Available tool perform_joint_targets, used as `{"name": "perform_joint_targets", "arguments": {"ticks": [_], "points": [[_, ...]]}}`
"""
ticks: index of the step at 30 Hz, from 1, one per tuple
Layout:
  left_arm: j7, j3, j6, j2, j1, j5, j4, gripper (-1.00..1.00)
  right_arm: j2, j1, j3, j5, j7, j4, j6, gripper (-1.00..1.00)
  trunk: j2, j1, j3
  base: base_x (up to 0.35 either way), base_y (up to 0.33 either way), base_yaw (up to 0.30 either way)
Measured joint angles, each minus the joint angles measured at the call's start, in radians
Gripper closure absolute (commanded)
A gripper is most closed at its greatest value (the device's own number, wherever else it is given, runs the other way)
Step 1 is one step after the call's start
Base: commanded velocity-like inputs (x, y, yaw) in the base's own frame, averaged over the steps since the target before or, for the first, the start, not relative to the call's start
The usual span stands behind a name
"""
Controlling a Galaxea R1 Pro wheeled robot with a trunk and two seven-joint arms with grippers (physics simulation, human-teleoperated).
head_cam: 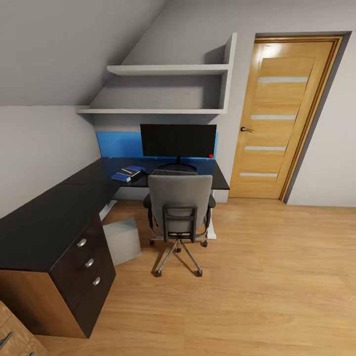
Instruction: In the bedroom, organize the workspace by keeping the computer under the desk, ensuring the monitor is on the desk, placing the keyboard on the desk next to the monitor, placing the mouse on the desk next to the keyboard, moving the folder from the swivel chair onto the desk next to the mouse, stacking the notebook on top of the folder with the pen on top of the notebook, and positioning the swivel chair next to the desk.
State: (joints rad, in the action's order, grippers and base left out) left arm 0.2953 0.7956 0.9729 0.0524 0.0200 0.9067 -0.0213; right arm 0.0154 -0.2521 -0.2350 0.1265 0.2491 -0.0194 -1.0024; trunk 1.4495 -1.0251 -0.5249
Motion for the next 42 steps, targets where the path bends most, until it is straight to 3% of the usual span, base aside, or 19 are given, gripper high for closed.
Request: {"name": "perform_joint_targets", "arguments": {"ticks": [11, 42], "points": [[0.003, -0.006, -0.035, -0.001, 0.0, 0.003, 0.0, -1.0, 0.001, 0.0, 0.0, 0.0, 0.0, 0.0, 0.0, -1.0, 0.0, 0.0, 0.0, 0.0, 0.0, 0.0], [0.002, -0.003, -0.037, 0.0, 0.0, 0.002, 0.0, -1.0, 0.001, 0.0, 0.0, 0.0, 0.0, 0.0, 0.0, -1.0, 0.0, 0.0, 0.0, 0.0, 0.0, 0.0]]}}
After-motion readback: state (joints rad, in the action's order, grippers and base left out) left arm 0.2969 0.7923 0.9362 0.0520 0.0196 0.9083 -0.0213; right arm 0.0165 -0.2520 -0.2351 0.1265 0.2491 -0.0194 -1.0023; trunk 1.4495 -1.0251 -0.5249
